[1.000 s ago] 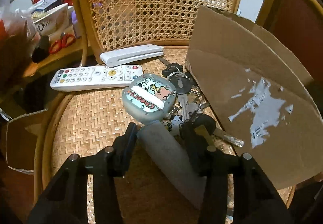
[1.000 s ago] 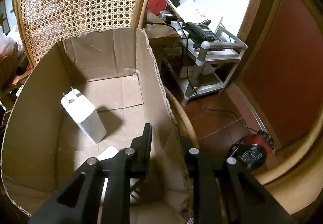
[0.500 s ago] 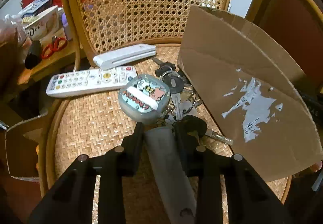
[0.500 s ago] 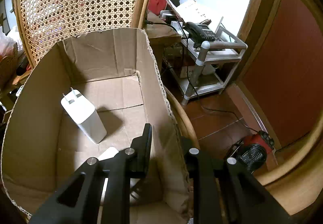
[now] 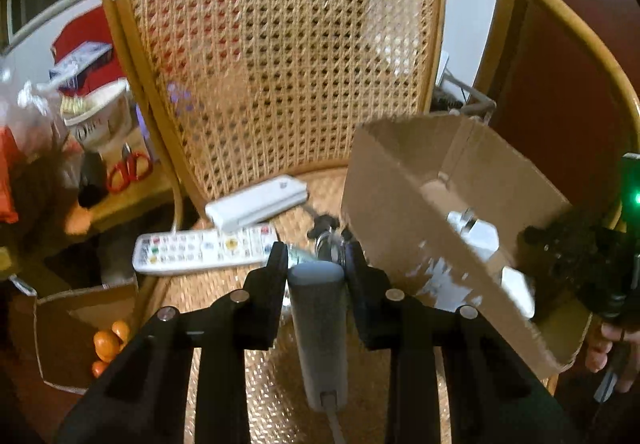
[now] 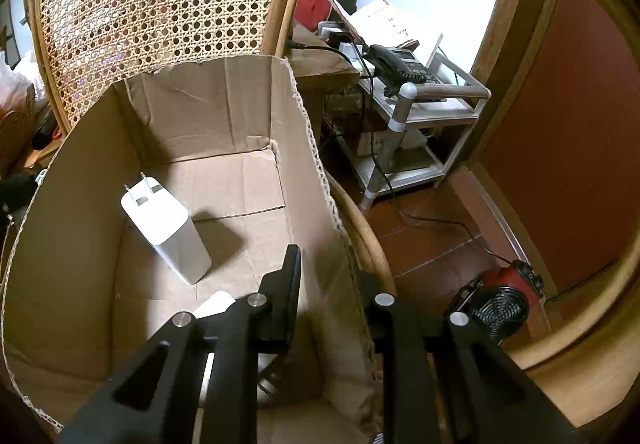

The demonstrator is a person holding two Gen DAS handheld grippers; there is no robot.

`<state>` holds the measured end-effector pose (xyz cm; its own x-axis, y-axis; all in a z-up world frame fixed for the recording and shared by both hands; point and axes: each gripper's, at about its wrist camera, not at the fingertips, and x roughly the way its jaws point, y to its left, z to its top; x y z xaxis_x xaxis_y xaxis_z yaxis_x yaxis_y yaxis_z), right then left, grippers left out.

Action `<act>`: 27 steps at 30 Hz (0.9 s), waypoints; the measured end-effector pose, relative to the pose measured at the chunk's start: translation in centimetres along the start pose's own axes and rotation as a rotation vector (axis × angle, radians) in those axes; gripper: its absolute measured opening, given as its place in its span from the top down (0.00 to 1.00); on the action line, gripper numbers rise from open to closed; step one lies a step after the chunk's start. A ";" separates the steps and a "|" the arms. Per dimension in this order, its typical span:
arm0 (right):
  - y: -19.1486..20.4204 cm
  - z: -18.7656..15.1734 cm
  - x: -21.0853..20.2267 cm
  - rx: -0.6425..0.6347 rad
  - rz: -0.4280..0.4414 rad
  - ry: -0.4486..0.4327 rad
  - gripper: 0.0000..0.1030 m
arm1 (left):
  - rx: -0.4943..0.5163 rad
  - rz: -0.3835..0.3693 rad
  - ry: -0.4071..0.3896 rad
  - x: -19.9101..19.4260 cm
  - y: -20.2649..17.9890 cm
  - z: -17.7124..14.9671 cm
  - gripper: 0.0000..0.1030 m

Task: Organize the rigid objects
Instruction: 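Grasp the grey-blue power bank by its end with the left gripper and lift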

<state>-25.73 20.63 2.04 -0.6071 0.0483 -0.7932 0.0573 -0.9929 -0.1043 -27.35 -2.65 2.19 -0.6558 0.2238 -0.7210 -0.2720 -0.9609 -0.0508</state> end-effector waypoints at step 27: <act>0.3 0.0 0.0 -0.002 -0.002 -0.002 0.80 | 0.123 -0.021 0.112 1.1 -3.1 -2.0 0.42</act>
<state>-25.73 20.37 2.03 -0.6085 0.0501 -0.7919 0.0579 -0.9925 -0.1073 -25.84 0.26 0.20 -0.5680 0.2174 -0.7938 -0.3735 -0.9275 0.0133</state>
